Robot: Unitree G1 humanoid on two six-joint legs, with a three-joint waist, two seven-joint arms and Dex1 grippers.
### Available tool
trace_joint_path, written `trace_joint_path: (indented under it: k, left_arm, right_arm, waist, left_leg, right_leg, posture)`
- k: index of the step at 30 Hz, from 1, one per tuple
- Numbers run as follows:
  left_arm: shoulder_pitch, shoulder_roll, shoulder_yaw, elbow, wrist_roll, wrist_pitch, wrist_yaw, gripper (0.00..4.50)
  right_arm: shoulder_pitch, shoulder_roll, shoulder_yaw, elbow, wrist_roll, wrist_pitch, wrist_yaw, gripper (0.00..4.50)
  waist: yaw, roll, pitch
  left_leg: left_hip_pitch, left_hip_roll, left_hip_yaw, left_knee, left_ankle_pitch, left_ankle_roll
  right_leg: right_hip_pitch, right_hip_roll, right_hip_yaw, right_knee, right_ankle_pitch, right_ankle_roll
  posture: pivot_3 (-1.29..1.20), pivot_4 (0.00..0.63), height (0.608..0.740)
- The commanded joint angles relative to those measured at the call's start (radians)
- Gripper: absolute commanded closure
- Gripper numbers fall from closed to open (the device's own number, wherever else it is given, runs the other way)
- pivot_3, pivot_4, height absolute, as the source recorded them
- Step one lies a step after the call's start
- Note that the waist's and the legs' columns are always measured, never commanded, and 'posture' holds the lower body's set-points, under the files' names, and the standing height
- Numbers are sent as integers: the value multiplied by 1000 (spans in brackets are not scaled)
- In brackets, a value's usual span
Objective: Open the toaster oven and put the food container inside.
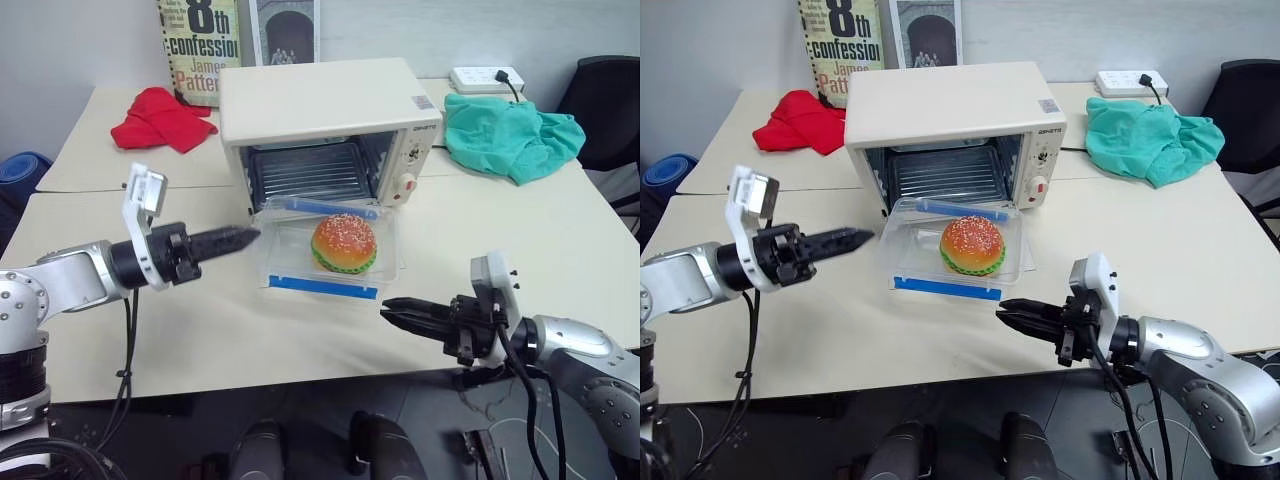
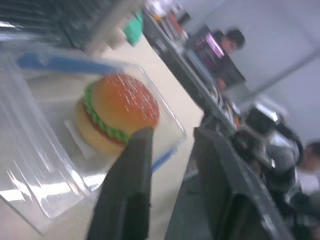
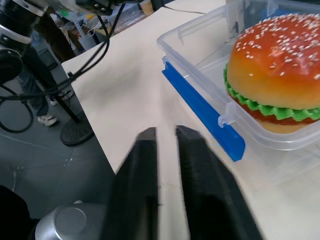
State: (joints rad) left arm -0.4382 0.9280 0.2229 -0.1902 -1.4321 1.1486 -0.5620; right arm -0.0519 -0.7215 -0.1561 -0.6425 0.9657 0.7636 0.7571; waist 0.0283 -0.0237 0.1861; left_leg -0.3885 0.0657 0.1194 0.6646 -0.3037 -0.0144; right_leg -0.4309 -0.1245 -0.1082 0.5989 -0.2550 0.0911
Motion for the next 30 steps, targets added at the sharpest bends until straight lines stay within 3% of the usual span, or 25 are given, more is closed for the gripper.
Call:
trace_joint_path:
  k: [1,6,11,16,19,30]
  left_arm:
    - [7,61,-159,-101,279,-151,-266,4320]
    - [-32,27,-364,-110,565,-304,-387,4475]
    - [-98,-136,-445,-18,729,-364,-328,4475]
    - [-166,-319,-398,84,818,-366,-166,4475]
    - [-244,-444,-352,236,934,-401,33,4475]
    - [-379,-609,-218,417,1026,-471,191,4475]
  right_arm:
    - [-22,27,33,29,-68,-38,-37,4500]
    - [-77,77,99,113,-173,-58,-84,4500]
    - [-193,162,160,262,-330,-113,-170,4500]
    - [-345,253,181,444,-434,-179,-206,4500]
    - [-472,321,171,606,-504,-252,-250,4500]
    - [-760,466,124,1033,-605,-463,-270,4500]
  waist:
    - [-1,0,0]
    - [-4,1,0]
    - [-6,1,0]
    - [-6,1,0]
    - [-8,1,0]
    - [-33,1,0]
  left_leg:
    - [0,0,0,0,0,1]
    - [-2,1,2,0,-2,2]
    - [-3,1,4,0,-2,0]
    - [-4,1,4,3,0,-1]
    - [-5,0,4,4,1,0]
    - [-7,0,4,2,8,-4]
  right_leg:
    - [0,0,0,-1,0,0]
    - [-2,0,0,-4,1,1]
    - [-4,0,0,-1,2,3]
    - [-5,0,1,3,2,4]
    - [-6,0,2,5,3,5]
    - [-9,0,2,12,3,5]
  posture:
    - [0,150,740]
    - [0,150,740]
    - [0,150,740]
    - [0,150,740]
    - [0,150,740]
    - [0,150,740]
